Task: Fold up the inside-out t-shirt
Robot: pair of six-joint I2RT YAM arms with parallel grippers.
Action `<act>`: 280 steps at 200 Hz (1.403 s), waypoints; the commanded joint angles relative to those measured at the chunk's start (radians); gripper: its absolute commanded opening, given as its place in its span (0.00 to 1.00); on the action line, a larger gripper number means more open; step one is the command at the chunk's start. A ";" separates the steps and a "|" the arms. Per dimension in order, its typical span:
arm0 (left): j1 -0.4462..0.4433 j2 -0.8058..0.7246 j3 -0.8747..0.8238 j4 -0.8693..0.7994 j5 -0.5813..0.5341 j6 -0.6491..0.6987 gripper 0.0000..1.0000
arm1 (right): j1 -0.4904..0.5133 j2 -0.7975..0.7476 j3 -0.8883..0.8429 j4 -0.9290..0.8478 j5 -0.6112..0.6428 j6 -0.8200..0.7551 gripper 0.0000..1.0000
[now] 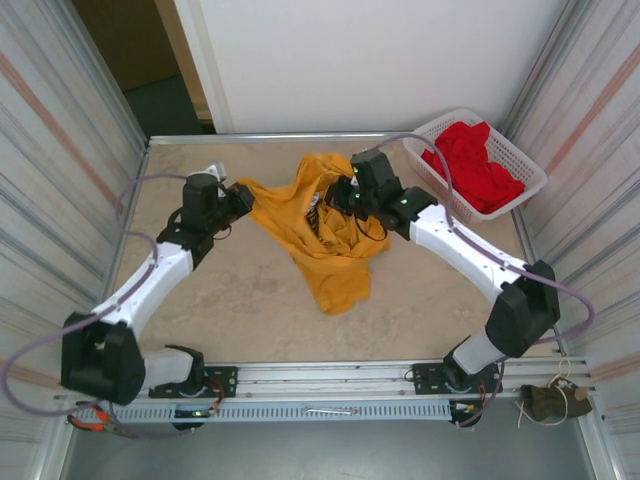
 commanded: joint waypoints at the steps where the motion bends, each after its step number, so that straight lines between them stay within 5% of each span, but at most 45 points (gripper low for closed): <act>1: 0.043 0.082 0.009 -0.008 0.052 -0.009 0.00 | 0.004 -0.061 0.054 -0.043 -0.062 -0.046 0.00; 42: 0.082 0.202 0.068 -0.048 0.106 0.054 0.00 | -0.022 -0.085 0.156 0.008 -0.207 0.020 0.00; 75: 0.102 0.133 0.122 -0.082 0.196 0.129 0.52 | -0.061 -0.033 0.290 -0.044 -0.248 0.000 0.00; 121: 0.081 -0.157 0.108 -0.090 0.249 0.160 0.73 | -0.062 0.013 0.281 -0.157 -0.214 -0.118 0.00; 190: -0.124 -0.046 0.307 -0.014 0.422 0.303 0.78 | -0.059 0.008 0.245 -0.200 -0.249 -0.214 0.00; 252: -0.222 0.068 0.337 0.042 0.419 0.310 0.79 | -0.059 -0.015 0.200 -0.175 -0.281 -0.213 0.00; 272: -0.226 0.126 0.366 0.070 0.431 0.294 0.71 | -0.059 -0.028 0.176 -0.161 -0.285 -0.211 0.00; 280: -0.226 0.150 0.375 0.084 0.431 0.281 0.56 | -0.059 -0.034 0.167 -0.156 -0.290 -0.211 0.00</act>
